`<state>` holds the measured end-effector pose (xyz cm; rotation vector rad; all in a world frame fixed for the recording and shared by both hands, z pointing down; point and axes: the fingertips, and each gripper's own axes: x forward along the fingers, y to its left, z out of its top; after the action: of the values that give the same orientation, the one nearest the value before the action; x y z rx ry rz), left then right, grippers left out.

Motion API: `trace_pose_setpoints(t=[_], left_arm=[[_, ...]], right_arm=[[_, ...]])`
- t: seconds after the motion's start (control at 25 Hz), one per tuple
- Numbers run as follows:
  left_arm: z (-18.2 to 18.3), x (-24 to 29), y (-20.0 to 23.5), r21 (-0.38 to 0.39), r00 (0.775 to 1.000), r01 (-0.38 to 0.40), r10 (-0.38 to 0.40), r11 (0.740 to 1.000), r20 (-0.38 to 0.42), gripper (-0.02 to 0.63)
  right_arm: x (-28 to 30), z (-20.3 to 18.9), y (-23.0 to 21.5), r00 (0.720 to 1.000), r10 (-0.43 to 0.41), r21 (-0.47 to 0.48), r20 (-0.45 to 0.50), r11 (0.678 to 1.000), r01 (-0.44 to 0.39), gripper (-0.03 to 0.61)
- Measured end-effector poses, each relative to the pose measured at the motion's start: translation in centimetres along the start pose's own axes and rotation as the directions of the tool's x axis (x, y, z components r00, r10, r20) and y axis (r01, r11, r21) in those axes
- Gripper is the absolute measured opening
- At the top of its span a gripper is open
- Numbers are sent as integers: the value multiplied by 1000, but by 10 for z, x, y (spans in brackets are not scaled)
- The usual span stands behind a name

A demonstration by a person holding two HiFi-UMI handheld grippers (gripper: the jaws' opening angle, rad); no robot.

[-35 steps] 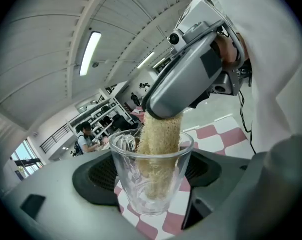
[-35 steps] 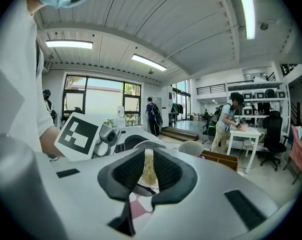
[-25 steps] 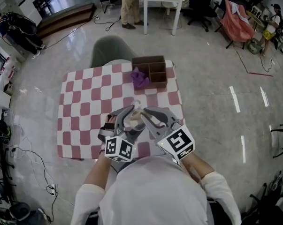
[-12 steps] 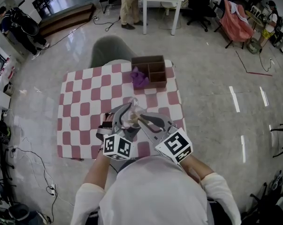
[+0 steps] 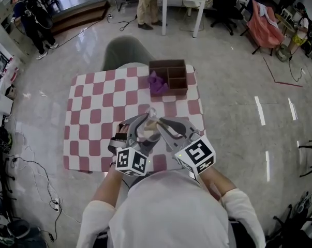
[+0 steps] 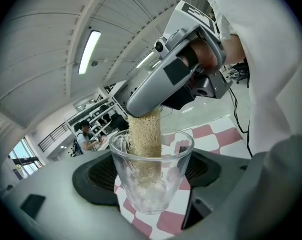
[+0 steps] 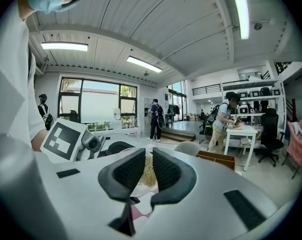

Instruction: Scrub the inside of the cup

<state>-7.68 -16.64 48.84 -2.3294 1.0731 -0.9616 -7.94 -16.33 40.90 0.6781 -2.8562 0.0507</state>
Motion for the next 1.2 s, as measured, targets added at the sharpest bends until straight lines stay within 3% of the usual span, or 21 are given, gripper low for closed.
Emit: trace_pose_setpoints(t=[0.24,0.56,0.92,1.2], left_arm=[[-5,4,4,-5,1000,-6,6,1000,-12,377],[-7,11,4,-13,1000,8,-8,1000,-11,377],[-2,10,-8,-9,1000,29,-29,1000,1,377],[-4,7,-5,-18,1000,15,-15,1000,-6,377]], right_arm=[[-1,-16,3,999,18,29,-40,999,-17,64],[2,-15,11,998,55,82,-22,995,-53,63],[7,-3,5,999,27,9,-27,1000,-26,61],[2,-10,-3,999,-6,22,-35,1000,7,61]])
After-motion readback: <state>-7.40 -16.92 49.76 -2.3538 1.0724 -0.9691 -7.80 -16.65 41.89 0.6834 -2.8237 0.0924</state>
